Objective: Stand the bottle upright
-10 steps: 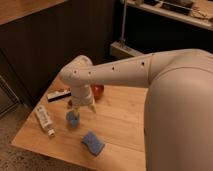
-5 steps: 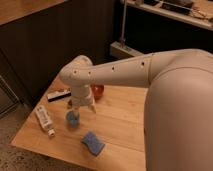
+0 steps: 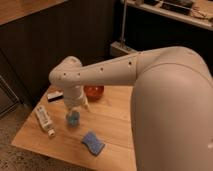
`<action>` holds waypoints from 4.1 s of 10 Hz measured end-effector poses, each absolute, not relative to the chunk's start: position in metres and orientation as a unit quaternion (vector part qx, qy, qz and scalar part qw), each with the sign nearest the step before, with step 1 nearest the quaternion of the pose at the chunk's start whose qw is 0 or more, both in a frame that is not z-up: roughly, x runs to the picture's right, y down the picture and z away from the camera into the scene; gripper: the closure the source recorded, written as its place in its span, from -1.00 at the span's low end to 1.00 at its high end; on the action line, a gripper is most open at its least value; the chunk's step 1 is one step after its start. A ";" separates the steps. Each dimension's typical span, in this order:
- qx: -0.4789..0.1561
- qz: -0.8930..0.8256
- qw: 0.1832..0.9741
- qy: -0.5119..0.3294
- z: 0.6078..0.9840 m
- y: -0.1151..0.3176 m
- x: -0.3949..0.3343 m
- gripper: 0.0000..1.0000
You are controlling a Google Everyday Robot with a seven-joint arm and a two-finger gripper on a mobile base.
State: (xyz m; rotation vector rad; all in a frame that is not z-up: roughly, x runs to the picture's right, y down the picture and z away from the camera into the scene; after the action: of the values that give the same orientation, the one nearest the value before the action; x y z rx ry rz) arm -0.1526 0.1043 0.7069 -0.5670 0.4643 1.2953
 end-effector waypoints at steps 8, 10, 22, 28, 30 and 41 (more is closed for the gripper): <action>-0.299 0.491 0.803 0.158 0.704 0.154 -0.250 -0.30; -0.307 0.500 0.795 0.151 0.705 0.162 -0.255 -0.30; -0.284 0.449 0.833 0.158 0.725 0.221 -0.271 -0.30; -0.281 0.442 0.834 0.172 0.747 0.219 -0.293 -0.30; -0.283 0.448 0.829 0.177 0.757 0.213 -0.298 -0.30; -0.299 0.454 0.818 0.187 0.775 0.221 -0.307 -0.30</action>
State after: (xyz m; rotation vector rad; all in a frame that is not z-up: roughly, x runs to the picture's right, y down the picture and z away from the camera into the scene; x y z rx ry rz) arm -0.3069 0.2208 0.7749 -0.6373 0.3993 0.9665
